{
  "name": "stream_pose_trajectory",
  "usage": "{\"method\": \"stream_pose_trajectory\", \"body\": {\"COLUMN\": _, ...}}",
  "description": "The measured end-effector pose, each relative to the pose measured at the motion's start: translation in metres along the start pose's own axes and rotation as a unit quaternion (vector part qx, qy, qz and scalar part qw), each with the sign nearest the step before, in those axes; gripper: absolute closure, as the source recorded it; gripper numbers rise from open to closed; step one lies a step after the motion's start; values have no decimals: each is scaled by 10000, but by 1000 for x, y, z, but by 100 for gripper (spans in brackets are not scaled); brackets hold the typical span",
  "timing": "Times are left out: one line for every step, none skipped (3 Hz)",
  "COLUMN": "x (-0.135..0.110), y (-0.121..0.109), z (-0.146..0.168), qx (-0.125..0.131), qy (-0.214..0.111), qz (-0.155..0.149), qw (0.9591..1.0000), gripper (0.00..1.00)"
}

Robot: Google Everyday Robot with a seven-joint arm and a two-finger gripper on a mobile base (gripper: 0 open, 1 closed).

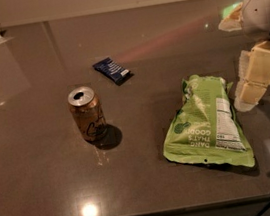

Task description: Pick orange can

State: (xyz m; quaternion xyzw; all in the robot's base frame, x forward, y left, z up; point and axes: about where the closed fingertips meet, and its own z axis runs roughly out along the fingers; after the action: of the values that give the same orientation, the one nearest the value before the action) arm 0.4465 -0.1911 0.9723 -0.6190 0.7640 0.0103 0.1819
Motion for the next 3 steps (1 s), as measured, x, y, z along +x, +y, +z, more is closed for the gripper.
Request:
{"method": "stream_pose_trajectory", "body": {"x": -26, "y": 2, "z": 16, "qx": -146, "qy": -487, "qz": -113, "qw": 9986, "gripper": 0}}
{"method": "stream_pose_trajectory", "body": {"x": -58, "y": 4, "z": 31, "qx": -205, "qy": -1000, "qz": -205, "qw": 9946, "gripper": 0}}
{"method": "stream_pose_trajectory", "body": {"x": -87, "y": 6, "z": 48, "qx": -168, "qy": -1466, "qz": -158, "qw": 9889, "gripper": 0}}
